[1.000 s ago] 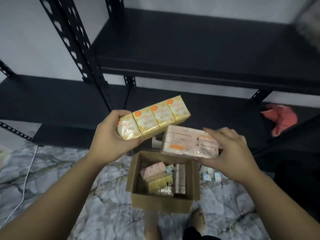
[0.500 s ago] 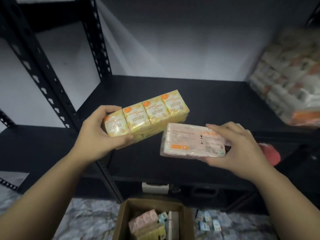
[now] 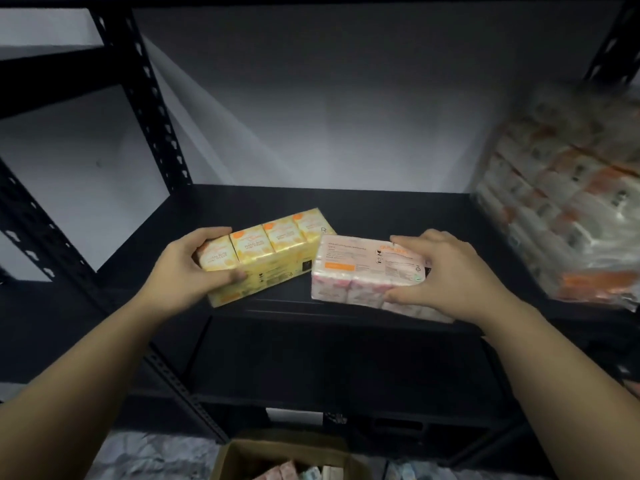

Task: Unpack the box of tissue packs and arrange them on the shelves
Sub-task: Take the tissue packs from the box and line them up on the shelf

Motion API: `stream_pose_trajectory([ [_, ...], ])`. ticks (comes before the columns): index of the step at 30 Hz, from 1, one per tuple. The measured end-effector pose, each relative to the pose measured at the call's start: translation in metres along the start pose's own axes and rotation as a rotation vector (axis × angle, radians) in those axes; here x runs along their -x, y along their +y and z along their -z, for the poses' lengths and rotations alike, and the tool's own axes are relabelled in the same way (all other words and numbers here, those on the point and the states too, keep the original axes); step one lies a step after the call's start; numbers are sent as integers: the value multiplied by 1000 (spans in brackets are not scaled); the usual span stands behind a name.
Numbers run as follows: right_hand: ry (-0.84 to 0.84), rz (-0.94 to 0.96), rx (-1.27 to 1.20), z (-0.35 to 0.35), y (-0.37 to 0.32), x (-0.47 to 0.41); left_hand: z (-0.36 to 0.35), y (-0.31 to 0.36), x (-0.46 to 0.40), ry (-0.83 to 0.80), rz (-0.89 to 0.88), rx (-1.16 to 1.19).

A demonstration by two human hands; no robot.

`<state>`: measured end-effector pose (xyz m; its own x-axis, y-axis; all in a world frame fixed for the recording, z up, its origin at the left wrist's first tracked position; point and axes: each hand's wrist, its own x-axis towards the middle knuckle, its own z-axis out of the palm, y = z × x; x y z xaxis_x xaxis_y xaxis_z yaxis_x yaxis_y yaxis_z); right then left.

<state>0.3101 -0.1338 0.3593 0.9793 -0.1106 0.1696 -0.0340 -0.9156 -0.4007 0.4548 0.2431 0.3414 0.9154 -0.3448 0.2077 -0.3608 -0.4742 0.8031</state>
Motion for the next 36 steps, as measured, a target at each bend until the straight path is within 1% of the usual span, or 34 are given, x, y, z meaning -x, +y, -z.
stream_pose_trajectory([
  [4, -56, -1, 20, 3, 3, -23, 4, -2, -18, -77, 20, -12],
  [7, -89, -15, 25, 0, 6, -35, 14, -4, -36, -173, 28, -93],
  [11, -119, -47, 65, -1, 0, -44, 25, 0, -65, -325, -16, -335],
  [13, -123, -54, 87, -2, -7, -47, 22, 6, -77, -366, -76, -480],
  [17, -152, -81, 189, -7, -19, -55, 0, 19, -92, -398, -178, -679],
  [20, -203, -114, 234, -13, -38, -58, -19, 25, -98, -376, -200, -784],
  [22, -202, -125, 236, -22, -52, -58, -24, 23, -101, -346, -232, -812],
  [24, -153, -143, 235, -33, -59, -57, -23, 17, -104, -333, -274, -793],
  [28, -51, -162, 280, -39, -53, -58, -6, 2, -113, -392, -319, -782],
  [33, -30, -160, 334, -37, -39, -67, 17, -9, -122, -425, -345, -817],
  [36, -24, -154, 351, -34, -33, -76, 21, -3, -125, -464, -318, -830],
])
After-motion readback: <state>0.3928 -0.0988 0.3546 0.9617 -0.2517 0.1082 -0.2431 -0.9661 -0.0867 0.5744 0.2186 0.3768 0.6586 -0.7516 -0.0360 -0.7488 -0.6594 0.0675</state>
